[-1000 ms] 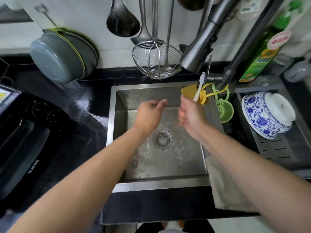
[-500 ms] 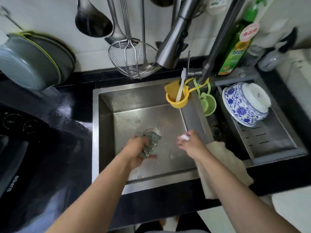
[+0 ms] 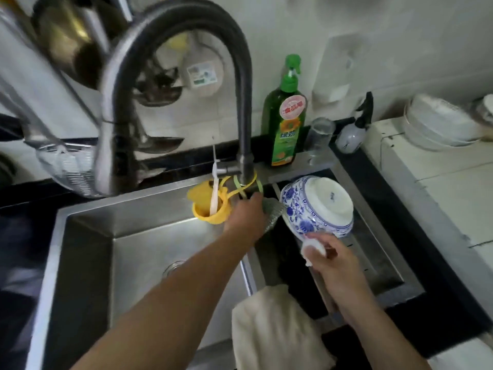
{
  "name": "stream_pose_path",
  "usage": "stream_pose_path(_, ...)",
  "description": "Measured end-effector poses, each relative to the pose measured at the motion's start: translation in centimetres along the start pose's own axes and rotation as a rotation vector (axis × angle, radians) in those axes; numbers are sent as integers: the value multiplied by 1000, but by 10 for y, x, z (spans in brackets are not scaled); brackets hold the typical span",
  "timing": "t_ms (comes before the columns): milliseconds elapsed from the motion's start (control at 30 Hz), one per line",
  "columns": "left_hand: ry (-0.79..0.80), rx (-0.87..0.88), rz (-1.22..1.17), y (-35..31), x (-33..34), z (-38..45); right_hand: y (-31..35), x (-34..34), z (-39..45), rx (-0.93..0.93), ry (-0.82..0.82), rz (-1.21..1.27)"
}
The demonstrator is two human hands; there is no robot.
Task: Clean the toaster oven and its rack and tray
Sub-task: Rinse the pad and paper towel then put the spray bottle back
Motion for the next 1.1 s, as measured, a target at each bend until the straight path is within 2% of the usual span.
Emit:
stream_pose_path(67,55,46,433,-20,18,25,-8,-12,13,2,19,10)
stream_pose_path(133,129,55,753,-27,38,42,-13,-23,24,-16,40,-24)
stream_pose_path(233,232,-19,960,-23,62,58,-21,-44,34,11,58,-41)
stream_pose_path(333,284,-49,977,-23,70,52,-21,-61,40,29,34,-64)
stream_pose_path(367,245,-57,902,-27,65,44,-20,-65,42,44,32,-44)
stream_pose_path(433,23,-51,641,-31,46,18,-10,-68,41,80,70,46)
stream_pose_path(500,-167,-21,192,-33,17,-26,5,-64,36,120,160,140)
stream_pose_path(533,-169,-37,-165,-33,5,-53,15,-58,31,122,222,175)
stream_pose_path(600,-2,-28,-856,-52,-9,-114,35,-37,19,127,340,283)
stream_pose_path(633,53,-6,-1068,-62,-15,-139,44,-24,12,149,383,354)
stream_pose_path(667,39,-8,-1180,-64,-18,-161,53,-10,4,160,427,386)
stream_pose_path(767,-208,-129,-1263,-38,-35,-203,83,24,-18,60,556,271)
stream_pose_path(833,-258,-226,-1387,-16,-43,-221,103,38,-29,25,619,202)
stream_pose_path(900,-297,-293,-1433,-2,-55,-238,113,52,-36,86,651,193)
stream_pose_path(1000,-427,-314,-1215,8,-80,-260,111,71,-41,220,628,164)
stream_pose_path(1067,-473,-323,-1030,11,-97,-272,115,79,-47,160,654,151)
stream_pose_path(1100,-469,-306,-946,12,-105,-277,122,85,-51,109,740,170)
Point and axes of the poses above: each hand's wrist, its own z-axis towards the middle knuckle, its own x-axis out of the palm, y = z × x, the point moved 5 cm from there along z, towards the middle knuckle, and after that the axes turned 6 degrees about y, right-handed, at the moved point
